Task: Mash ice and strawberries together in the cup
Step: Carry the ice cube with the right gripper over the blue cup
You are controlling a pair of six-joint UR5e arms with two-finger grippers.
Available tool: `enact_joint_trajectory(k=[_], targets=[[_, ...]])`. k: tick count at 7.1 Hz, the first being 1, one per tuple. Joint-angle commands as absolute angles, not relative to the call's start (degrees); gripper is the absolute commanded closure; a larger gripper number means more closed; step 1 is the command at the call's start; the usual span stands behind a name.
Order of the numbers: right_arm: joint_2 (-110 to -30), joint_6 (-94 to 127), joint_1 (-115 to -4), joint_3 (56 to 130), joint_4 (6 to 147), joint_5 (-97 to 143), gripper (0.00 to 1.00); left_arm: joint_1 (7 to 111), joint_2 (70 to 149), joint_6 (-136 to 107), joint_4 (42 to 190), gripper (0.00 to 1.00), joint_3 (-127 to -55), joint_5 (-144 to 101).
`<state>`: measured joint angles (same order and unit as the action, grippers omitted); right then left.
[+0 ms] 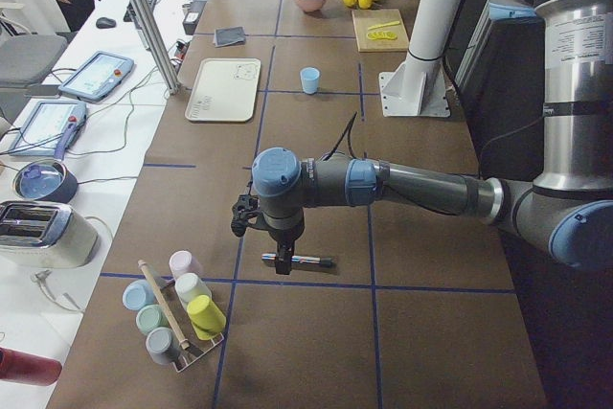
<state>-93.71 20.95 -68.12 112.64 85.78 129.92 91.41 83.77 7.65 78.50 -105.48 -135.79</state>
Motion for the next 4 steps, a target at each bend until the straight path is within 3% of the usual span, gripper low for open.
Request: enact_joint_trajectory(k=[1, 4], targets=[[-84.0, 31.73, -63.94, 117.68, 92.88, 129.64, 0.98, 91.41, 83.76, 7.65, 78.49, 0.0, -105.47, -135.79], [-58.46, 58.98, -43.22, 112.19, 103.14, 120.11, 1.0, 91.41, 83.76, 7.65, 78.49, 0.0, -104.86, -135.79]])
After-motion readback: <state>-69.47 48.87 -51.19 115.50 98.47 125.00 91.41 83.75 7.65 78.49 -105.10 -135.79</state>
